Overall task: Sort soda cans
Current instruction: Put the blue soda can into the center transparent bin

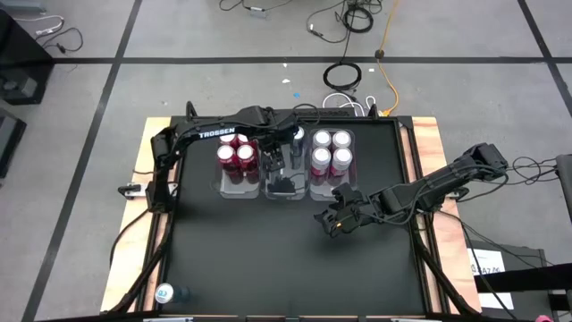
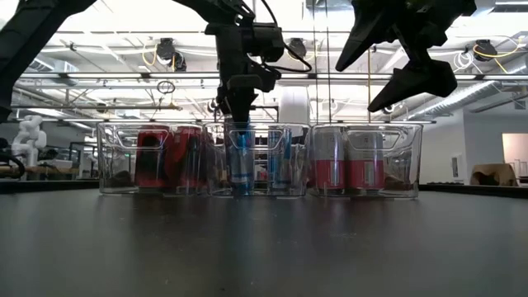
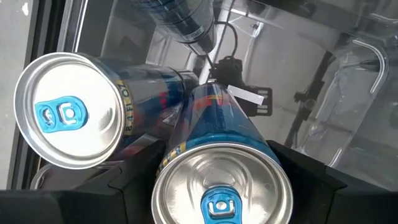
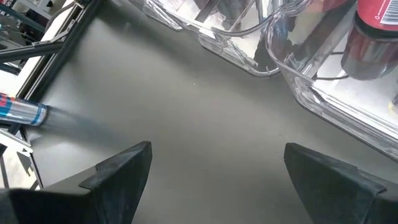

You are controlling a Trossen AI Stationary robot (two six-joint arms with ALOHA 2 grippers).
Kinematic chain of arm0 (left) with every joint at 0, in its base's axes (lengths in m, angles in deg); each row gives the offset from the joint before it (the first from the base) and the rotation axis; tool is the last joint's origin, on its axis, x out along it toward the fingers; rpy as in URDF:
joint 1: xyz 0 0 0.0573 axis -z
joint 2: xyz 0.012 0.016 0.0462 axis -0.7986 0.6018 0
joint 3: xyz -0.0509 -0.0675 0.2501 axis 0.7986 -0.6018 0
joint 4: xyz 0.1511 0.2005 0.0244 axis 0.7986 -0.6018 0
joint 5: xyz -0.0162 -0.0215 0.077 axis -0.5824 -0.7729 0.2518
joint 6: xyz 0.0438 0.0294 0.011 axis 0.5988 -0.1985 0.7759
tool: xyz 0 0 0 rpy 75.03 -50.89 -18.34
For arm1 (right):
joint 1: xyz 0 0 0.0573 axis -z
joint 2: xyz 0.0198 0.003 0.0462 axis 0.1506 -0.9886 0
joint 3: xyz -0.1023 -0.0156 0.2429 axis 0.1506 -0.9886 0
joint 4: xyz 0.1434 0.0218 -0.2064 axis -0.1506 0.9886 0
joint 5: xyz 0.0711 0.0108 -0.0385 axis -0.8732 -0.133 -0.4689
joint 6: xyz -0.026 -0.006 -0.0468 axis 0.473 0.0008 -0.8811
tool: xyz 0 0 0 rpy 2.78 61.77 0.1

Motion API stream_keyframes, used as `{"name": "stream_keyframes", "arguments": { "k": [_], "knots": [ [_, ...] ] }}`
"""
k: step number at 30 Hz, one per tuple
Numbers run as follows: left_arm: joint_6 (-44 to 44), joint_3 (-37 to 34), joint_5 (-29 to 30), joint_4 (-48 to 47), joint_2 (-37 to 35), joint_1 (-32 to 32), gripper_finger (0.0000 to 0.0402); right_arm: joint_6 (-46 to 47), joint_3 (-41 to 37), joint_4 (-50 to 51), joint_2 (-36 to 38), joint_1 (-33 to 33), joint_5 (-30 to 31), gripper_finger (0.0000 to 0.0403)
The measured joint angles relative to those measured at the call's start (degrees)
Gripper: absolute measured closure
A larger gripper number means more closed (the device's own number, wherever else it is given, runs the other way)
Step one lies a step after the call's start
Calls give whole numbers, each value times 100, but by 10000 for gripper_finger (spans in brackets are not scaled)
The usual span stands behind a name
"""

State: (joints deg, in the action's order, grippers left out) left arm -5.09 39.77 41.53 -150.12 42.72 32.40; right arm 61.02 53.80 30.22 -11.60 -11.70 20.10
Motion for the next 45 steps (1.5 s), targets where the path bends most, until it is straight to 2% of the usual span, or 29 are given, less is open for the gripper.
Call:
{"name": "stream_keyframes", "arguments": {
  "k": [30, 40, 45],
  "knots": [
    [-168, -3, -160, -7, 0, 0, 134, -177, 0, 0, 0, -1, -48, 44],
    [-127, -3, -157, -4, -15, -2, 72, -179, 0, 0, 0, -7, -48, 44],
    [-135, 9, -42, -63, -13, -2, 64, -260, 1, 1, 0, -7, -48, 44]
  ]
}}
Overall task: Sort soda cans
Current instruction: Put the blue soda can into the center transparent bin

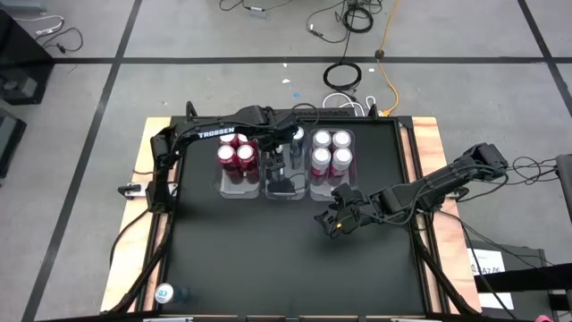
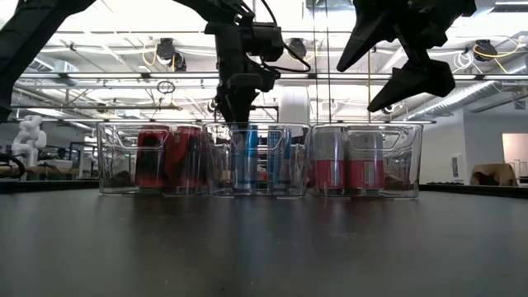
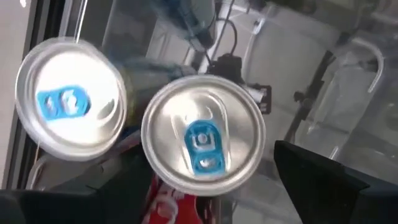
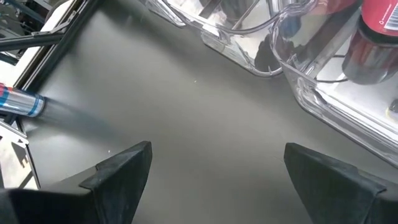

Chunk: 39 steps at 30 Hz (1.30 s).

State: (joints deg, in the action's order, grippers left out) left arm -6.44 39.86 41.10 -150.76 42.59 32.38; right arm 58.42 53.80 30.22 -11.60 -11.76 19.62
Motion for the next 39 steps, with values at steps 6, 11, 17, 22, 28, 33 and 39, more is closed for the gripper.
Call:
{"name": "stream_keyframes", "arguments": {
  "k": [6, 11, 17, 22, 28, 33, 39],
  "knots": [
    [-195, 423, 25, -817, -18, 2, 63, -89, -1, 1, 0, 0, 0, 44],
    [-509, 681, 39, -999, -439, 55, 63, -205, 1, 1, 0, 0, -28, 44],
    [-1808, 664, 38, -1442, -1132, 332, 63, -348, 0, 16, 0, 0, -321, 44],
    [-3013, 606, 194, -2012, -1528, 1137, 63, -370, -1, 60, 0, 0, -428, 44],
    [-4443, 604, 803, -2258, -1657, 2878, 63, -415, -1, 103, 0, -60, -452, 44],
    [-5992, 599, 1268, -2288, -1651, 4318, 63, -641, -1, 104, 0, -159, -452, 44],
    [-8028, 567, 1726, -2274, -1653, 5704, 63, -838, -1, 106, 0, -181, -450, 44]
  ]
}}
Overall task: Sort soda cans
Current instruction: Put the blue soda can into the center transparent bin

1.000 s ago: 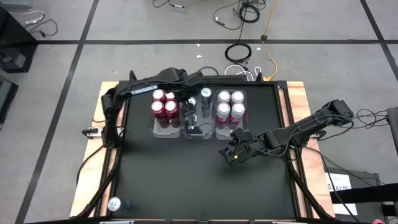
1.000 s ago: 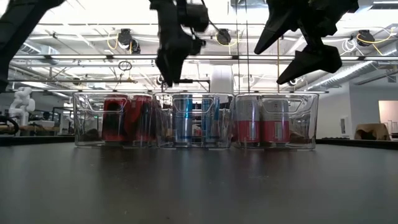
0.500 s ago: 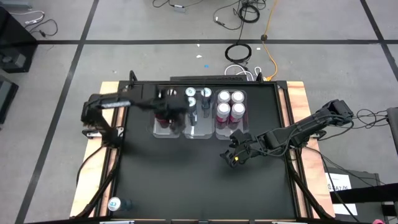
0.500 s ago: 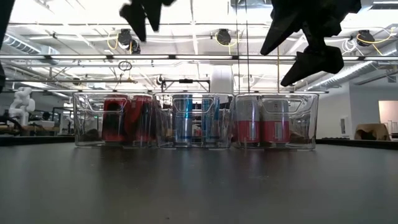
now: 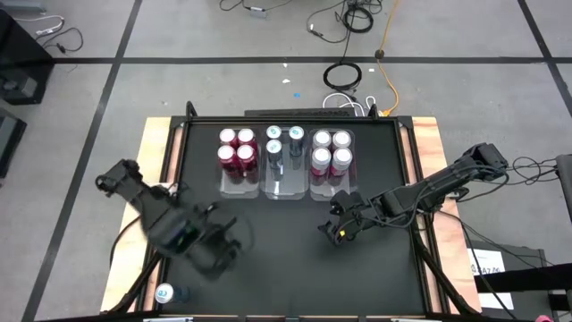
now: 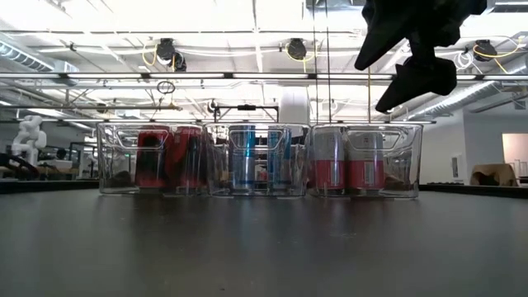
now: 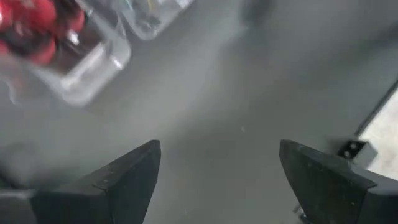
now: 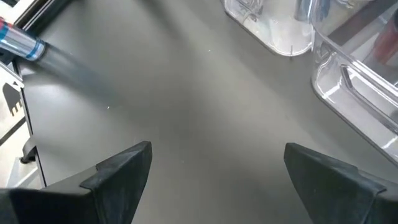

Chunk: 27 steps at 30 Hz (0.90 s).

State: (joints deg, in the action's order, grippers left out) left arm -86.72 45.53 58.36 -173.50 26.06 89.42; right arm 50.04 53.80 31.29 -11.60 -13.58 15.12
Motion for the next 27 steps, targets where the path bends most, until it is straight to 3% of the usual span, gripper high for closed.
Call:
{"name": "stream_keyframes", "arguments": {
  "k": [7, 14, 21, 27],
  "knots": [
    [-1938, -939, -500, -13, 7, 993, 63, -2, 0, 0, 0, 0, -1, 44],
    [-2998, -1555, -806, 264, -35, 1793, 63, 42, 0, -4, 0, 0, -121, 44],
    [-3500, -2530, -781, 809, -634, 2387, 63, 463, 0, -15, 0, 0, -127, 44],
    [-3397, -3873, -760, 2106, -1511, 2836, 63, 873, 0, -28, 0, 0, -129, 44]
  ]
}}
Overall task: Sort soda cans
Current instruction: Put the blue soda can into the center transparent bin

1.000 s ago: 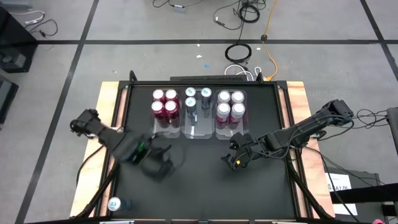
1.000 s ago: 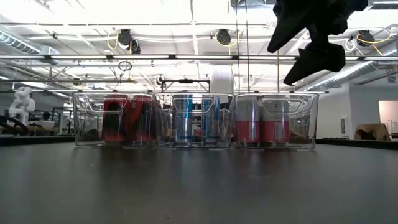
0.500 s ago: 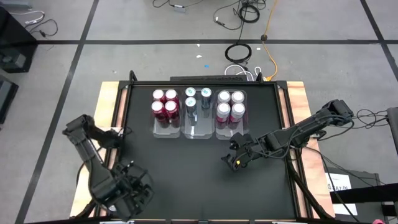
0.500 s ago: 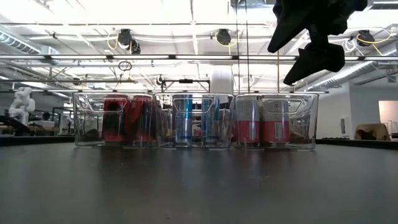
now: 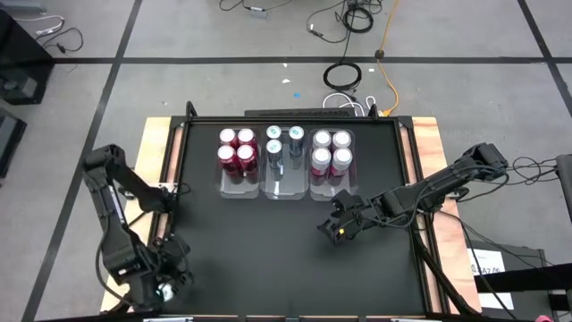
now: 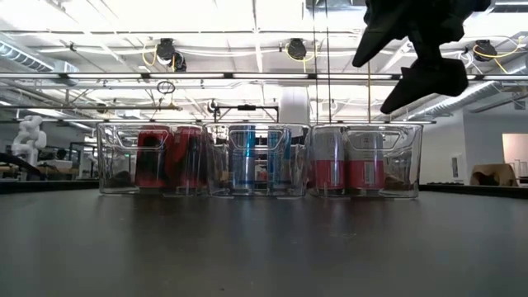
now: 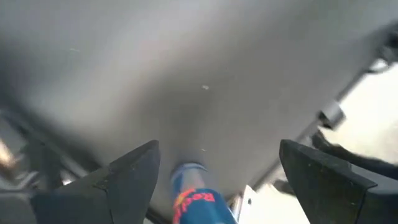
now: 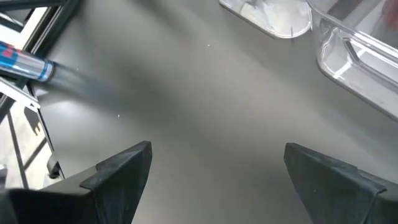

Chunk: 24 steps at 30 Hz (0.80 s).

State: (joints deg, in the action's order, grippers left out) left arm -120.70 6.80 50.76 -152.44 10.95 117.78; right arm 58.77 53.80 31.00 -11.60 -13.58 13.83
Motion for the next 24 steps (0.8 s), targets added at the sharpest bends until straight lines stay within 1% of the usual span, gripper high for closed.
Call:
{"name": "stream_keyframes", "arguments": {
  "k": [3, 9, 17, 22, 24],
  "knots": [
    [379, -302, -5, 545, -260, 127, 63, 123, 0, 0, 0, 0, 1, 44],
    [1061, -324, -291, 668, -259, 295, 63, 536, 0, 2, 0, 0, 17, 44],
    [1253, -324, -861, 638, -243, 534, 63, 859, 0, -16, 0, 0, 24, 44],
    [1261, -324, -846, 824, -243, 570, 63, 976, 0, -15, 0, 0, 45, 44],
    [1334, -324, -802, 981, -243, 564, 63, 976, 0, -15, 0, 0, 149, 44]
  ]
}}
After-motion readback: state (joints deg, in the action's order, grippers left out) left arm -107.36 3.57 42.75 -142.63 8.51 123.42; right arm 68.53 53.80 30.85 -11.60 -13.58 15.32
